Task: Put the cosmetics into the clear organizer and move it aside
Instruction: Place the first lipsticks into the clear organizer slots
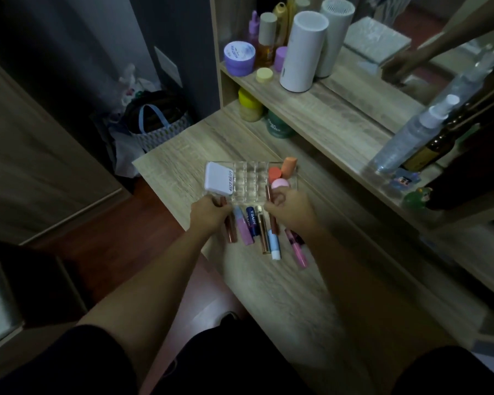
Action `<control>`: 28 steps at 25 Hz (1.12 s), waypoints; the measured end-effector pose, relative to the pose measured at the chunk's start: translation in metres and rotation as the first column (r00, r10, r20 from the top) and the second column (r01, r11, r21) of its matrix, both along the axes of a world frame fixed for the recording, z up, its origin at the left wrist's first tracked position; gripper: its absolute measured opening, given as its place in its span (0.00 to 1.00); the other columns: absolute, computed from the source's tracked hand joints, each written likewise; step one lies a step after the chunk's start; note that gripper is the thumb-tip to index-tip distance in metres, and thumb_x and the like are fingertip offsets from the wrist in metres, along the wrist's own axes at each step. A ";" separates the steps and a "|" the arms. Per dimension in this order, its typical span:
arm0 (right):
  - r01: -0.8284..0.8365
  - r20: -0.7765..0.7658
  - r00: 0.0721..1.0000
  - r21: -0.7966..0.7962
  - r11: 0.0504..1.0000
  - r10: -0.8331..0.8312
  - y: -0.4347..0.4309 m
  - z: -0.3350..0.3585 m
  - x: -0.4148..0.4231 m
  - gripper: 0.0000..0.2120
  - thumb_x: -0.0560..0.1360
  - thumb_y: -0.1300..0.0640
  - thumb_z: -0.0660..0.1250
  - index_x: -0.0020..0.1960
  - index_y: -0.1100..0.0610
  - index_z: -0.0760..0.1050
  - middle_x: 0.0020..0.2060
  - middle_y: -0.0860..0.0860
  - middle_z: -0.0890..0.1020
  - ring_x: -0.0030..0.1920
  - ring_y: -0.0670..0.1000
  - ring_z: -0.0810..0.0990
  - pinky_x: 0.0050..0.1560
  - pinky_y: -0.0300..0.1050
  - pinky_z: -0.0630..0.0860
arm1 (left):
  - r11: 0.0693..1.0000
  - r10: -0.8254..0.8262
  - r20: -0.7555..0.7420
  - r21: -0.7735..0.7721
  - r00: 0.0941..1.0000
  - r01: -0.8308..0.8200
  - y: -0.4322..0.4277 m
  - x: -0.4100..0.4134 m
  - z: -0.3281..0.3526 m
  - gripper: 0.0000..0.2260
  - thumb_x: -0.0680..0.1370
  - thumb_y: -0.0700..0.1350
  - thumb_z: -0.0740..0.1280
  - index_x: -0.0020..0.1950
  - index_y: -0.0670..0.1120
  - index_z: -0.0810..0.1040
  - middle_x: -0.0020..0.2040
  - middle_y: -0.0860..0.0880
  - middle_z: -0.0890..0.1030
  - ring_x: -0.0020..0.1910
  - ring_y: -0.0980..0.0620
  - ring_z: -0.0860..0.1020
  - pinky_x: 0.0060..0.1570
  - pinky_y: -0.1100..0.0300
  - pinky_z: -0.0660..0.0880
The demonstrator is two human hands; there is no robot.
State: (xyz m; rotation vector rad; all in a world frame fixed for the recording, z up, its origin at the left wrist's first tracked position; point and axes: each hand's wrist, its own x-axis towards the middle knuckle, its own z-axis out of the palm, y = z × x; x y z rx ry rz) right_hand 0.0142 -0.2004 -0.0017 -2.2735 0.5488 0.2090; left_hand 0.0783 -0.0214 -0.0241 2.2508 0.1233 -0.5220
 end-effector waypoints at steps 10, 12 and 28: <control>-0.076 0.349 0.936 0.289 0.954 -0.031 -0.012 0.042 0.083 0.13 0.74 0.61 0.69 0.58 0.58 0.76 0.47 0.51 0.82 0.40 0.39 0.80 0.40 0.28 0.77 | 0.973 -0.079 0.410 -0.165 0.909 0.160 -0.021 0.085 0.064 0.09 0.74 0.42 0.69 0.53 0.44 0.77 0.46 0.44 0.82 0.43 0.48 0.82 0.46 0.54 0.80; -0.080 0.357 0.934 0.261 0.962 -0.019 -0.012 0.029 0.089 0.11 0.74 0.62 0.69 0.56 0.57 0.77 0.46 0.49 0.81 0.38 0.34 0.79 0.36 0.24 0.75 | 0.974 -0.160 0.461 -0.072 0.873 0.216 -0.027 0.087 0.061 0.09 0.74 0.42 0.68 0.54 0.43 0.77 0.49 0.44 0.83 0.43 0.52 0.81 0.44 0.62 0.77; -0.200 0.269 0.948 0.082 0.976 0.172 -0.022 0.000 0.095 0.16 0.73 0.63 0.70 0.59 0.55 0.76 0.51 0.52 0.84 0.41 0.37 0.77 0.44 0.30 0.74 | 0.892 -0.447 0.412 0.134 0.794 0.433 -0.038 0.086 0.044 0.13 0.75 0.40 0.68 0.59 0.39 0.77 0.53 0.43 0.84 0.50 0.48 0.82 0.53 0.62 0.74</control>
